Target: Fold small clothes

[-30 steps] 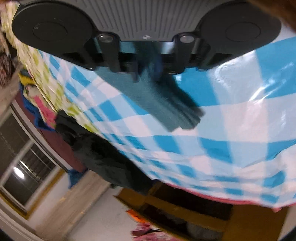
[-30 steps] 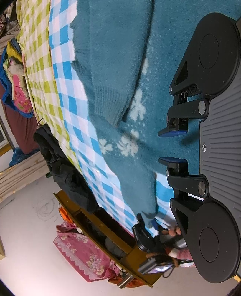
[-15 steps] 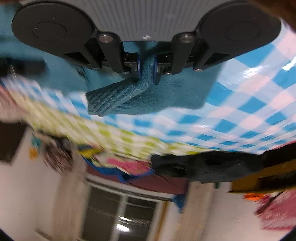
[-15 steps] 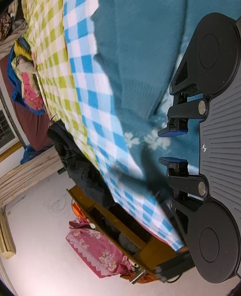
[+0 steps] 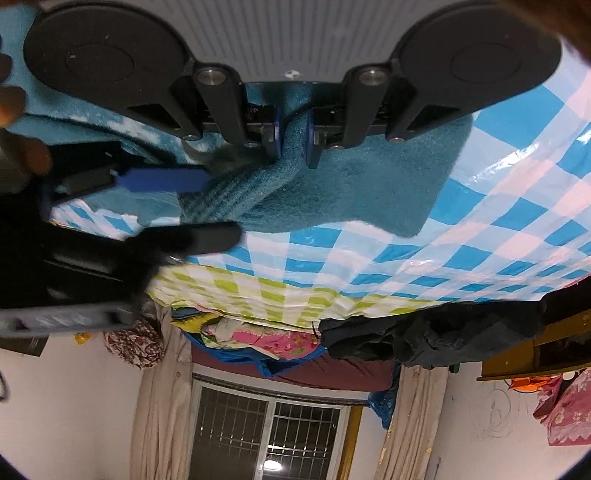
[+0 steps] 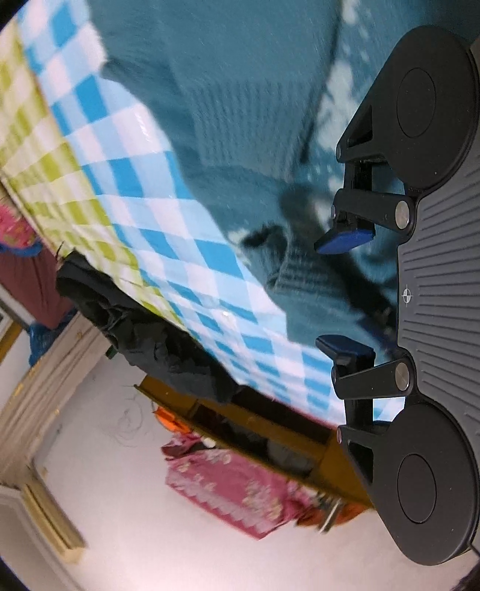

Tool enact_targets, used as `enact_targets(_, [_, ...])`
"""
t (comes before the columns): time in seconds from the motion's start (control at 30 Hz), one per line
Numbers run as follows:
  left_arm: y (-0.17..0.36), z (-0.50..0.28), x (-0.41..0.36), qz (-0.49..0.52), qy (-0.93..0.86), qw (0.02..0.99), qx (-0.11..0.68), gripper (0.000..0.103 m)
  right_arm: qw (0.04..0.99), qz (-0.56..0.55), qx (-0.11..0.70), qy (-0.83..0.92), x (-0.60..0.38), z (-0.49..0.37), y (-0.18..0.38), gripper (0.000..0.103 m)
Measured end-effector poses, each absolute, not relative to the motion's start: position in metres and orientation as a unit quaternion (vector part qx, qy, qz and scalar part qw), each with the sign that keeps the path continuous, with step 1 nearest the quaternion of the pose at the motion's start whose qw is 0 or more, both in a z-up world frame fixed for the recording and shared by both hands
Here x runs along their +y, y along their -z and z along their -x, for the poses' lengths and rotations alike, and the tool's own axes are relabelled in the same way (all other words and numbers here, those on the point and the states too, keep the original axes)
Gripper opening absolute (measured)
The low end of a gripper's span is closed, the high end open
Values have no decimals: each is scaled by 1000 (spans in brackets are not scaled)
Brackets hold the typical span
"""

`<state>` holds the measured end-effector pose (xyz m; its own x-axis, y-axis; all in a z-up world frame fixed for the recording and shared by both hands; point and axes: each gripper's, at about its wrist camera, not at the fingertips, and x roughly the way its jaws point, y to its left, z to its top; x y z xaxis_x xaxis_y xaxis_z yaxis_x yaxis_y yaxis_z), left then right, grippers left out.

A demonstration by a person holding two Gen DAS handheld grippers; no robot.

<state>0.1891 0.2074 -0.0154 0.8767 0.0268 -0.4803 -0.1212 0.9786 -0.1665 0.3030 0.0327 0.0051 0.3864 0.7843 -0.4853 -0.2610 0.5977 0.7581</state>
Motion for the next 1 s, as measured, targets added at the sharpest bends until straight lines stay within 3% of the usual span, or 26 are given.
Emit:
enact_targets(0.17, [13, -184, 204, 85, -33, 966, 241, 18, 782, -268, 471, -308, 56, -311, -2, 46])
enact_targets(0.23, [11, -183, 202, 75, -31, 967, 241, 18, 785, -261, 474, -301, 58, -312, 0, 27])
enact_targets(0.33, [7, -179, 200, 73, -22, 970, 232, 19, 779, -276, 471, -308, 51, -315, -2, 17])
enact_targets(0.43, [-3, -173, 195, 71, -13, 974, 216, 27, 787, -277, 451, -317, 41, -313, -12, 15])
enact_targets(0.5, [-12, -167, 192, 74, 0, 976, 204, 42, 798, -275, 430, -321, 32, -310, -22, 15])
enact_targets(0.6, [-25, -158, 189, 85, 13, 978, 189, 55, 808, -285, 407, -317, 12, -315, -37, 14])
enact_targets(1.0, [-41, -182, 149, 52, 42, 979, 191, 64, 860, -327, 308, -242, -125, -324, -87, 14])
